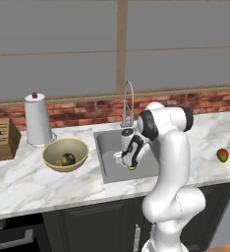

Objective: There is a mixed pile of frozen fruits and vegetables on the counter. Locate all the frozen vegetables and place the items in a bowl on the counter. Take all the frozen fruits and defrost them in a running sink.

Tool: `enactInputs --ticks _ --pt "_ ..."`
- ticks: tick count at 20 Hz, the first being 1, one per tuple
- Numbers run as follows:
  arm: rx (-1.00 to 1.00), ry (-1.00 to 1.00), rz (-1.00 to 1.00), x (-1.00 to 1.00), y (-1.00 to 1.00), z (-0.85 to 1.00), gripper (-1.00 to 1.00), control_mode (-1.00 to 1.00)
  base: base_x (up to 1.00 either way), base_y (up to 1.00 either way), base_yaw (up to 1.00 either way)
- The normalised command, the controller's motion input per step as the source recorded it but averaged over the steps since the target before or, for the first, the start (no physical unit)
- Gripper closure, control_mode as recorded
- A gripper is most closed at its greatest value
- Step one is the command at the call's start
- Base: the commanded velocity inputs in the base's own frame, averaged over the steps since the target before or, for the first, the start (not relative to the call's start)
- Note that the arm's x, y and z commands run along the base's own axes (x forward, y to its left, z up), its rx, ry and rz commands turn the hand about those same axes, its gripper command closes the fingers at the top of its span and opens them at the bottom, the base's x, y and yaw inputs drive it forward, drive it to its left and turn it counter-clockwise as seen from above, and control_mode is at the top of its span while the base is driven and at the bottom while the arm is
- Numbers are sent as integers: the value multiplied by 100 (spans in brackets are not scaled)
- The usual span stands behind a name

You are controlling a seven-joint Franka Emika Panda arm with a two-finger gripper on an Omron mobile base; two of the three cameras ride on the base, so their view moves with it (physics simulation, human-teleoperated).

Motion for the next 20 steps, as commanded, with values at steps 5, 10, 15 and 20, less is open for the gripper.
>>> enactInputs --ticks 5,10,15,20 --pt "0 0 0 2 0 -8 -100 -100 0 0 0" --pt "0 2 -3 -15 1 27 -100 -100 0 0 0" --pt "1 -4 0 -34 -1 72 -100 -100 0 0 0" --pt "2 0 0 -33 0 76 -100 -100 0 0 0"
